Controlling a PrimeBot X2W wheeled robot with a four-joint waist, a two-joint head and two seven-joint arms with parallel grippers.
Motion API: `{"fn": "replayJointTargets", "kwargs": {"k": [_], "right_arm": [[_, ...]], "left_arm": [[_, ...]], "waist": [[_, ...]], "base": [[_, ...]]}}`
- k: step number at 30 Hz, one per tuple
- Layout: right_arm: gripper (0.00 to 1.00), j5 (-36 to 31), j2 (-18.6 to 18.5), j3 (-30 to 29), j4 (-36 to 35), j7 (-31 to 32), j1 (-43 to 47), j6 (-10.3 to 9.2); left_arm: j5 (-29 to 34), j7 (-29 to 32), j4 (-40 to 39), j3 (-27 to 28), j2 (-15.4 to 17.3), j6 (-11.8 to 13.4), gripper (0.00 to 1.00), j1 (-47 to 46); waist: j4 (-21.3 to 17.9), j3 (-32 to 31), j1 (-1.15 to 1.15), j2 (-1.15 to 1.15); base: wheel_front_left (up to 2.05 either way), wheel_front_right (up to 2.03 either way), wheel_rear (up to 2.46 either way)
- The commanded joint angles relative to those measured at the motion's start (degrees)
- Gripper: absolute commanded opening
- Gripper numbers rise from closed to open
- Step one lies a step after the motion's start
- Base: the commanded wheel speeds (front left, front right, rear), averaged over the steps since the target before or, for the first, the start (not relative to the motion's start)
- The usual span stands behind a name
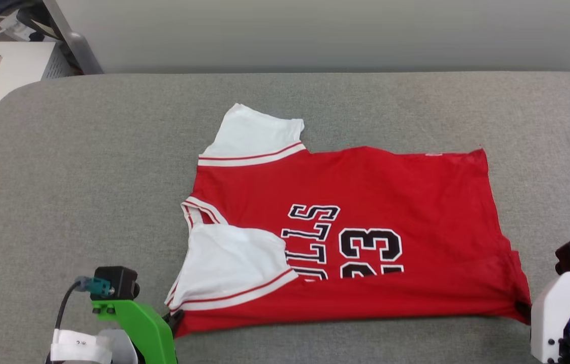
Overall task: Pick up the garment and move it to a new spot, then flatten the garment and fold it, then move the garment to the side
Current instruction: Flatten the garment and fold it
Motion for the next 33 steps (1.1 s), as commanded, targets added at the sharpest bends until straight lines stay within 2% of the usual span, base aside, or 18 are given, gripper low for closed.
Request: {"fn": "replayJointTargets", "kwargs": {"k": [1,8,14,20,33], "right_arm": [[0.00,0.6,-0.1,-1.0,-0.9,0.8,2.0,-0.05],[0.00,1.0,1.2,-5.1,-5.8,2.9,8.1,-0.05],[0.00,0.2,2.0,-5.9,-7.3,3.7,10.2,-0.05],[0.00,0.6,3.4,-5.4,-5.2,2.4,8.9,-0.05],[0.00,0.4,2.5,-4.0,0.3,-1.4,6.6,-0.05]], "left_arm": [[-0.3,0.0,0.1,-0.1,0.8,0.1,0.00,1.5],[-0.7,-0.2,0.0,-1.3,0.7,0.2,0.00,4.4],[-0.9,0.0,1.0,-2.1,0.1,-0.6,0.00,4.8],[0.0,-1.0,4.3,-2.8,-1.7,-2.2,0.00,3.0],[0.9,-1.7,11.1,-4.6,-5.0,-4.8,0.00,0.3]], "waist": [[0.4,-1.6,0.00,0.00],[0.9,-2.7,0.00,0.00],[1.2,-1.5,0.00,0.00],[1.3,0.6,0.00,0.00],[1.7,1.5,0.00,0.00]], "base": [[0.00,0.00,0.00],[0.00,0.00,0.00],[0.00,0.00,0.00],[0.00,0.00,0.00],[0.00,0.00,0.00]]}}
